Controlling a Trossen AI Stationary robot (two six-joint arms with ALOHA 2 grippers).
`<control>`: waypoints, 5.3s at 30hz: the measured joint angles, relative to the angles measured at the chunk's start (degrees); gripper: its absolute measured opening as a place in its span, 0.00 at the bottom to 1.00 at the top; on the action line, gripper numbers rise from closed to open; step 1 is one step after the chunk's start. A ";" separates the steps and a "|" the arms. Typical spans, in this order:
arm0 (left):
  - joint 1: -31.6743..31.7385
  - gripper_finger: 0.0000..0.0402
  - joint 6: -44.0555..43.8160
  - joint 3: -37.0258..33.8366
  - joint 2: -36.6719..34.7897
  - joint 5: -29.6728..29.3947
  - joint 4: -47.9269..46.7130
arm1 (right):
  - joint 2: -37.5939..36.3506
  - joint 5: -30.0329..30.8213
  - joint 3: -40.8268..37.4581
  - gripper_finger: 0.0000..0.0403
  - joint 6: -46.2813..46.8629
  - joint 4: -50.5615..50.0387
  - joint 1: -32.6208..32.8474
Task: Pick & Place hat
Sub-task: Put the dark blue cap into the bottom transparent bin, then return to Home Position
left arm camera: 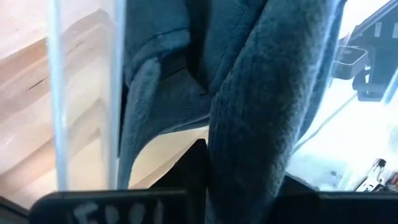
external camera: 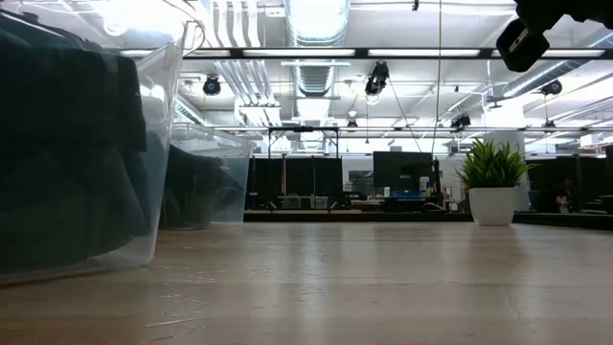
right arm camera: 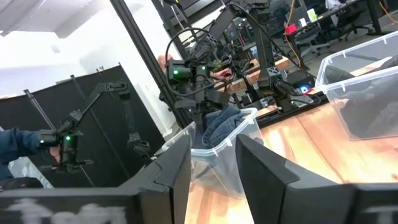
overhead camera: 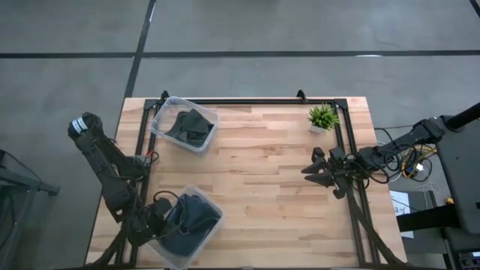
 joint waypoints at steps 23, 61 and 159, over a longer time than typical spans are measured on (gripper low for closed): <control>0.09 0.44 3.53 3.84 -0.13 -6.81 -3.53 | 0.00 0.00 0.00 0.30 -0.04 -0.04 0.00; 13.46 0.45 26.70 14.77 10.86 -7.53 -17.23 | -0.04 0.00 0.00 0.31 0.47 0.66 0.00; 27.69 0.45 102.68 -48.95 -66.03 -12.91 41.11 | -17.42 -39.25 -5.68 0.33 -6.99 2.10 -0.15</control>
